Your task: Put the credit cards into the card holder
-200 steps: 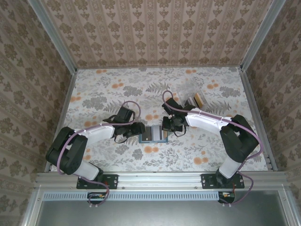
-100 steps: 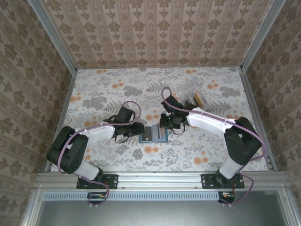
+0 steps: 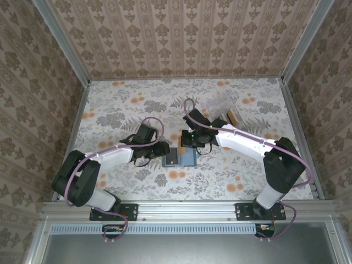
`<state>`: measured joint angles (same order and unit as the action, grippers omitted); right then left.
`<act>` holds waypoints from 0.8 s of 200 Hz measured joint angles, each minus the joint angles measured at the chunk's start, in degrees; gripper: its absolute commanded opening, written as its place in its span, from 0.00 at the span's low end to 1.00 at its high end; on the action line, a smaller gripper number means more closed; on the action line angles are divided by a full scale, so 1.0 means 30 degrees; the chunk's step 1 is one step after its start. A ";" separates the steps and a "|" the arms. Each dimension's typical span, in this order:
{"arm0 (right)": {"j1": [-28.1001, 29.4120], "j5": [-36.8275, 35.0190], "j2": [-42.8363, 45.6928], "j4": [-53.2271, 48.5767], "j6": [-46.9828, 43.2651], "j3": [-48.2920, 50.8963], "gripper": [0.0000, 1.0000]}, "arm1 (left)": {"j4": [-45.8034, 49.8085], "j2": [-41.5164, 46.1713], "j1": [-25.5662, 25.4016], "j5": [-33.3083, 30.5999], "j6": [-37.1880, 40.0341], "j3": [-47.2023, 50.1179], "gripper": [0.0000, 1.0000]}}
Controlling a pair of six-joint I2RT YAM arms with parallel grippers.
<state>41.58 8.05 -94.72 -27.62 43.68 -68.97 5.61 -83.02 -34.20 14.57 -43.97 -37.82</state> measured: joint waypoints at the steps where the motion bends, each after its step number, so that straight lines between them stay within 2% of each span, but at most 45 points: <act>1: 0.0000 0.0000 -0.0007 0.0000 0.0007 0.0000 0.01 | 0.0000 0.0036 0.0000 -0.0015 0.0000 0.0007 0.55; 45: 0.0000 0.0197 -0.0364 0.0015 0.0007 -0.0240 0.01 | 0.0219 0.0860 0.0000 -0.0678 -0.0007 0.0138 0.60; 126: 0.0000 0.0291 -0.0634 -0.0554 0.0000 -0.0335 0.00 | 0.0568 0.1348 0.0000 -0.1377 -0.0007 0.0197 0.62; 160: -0.0029 -0.1574 -0.0619 -0.2273 0.0000 -0.0882 0.00 | 0.0721 0.1486 0.0000 -0.1632 -0.0007 0.0226 0.64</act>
<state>41.50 3.33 -96.57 -34.44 43.68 -71.61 7.77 -78.56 -34.20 9.67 -43.99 -37.15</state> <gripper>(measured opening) 0.063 0.631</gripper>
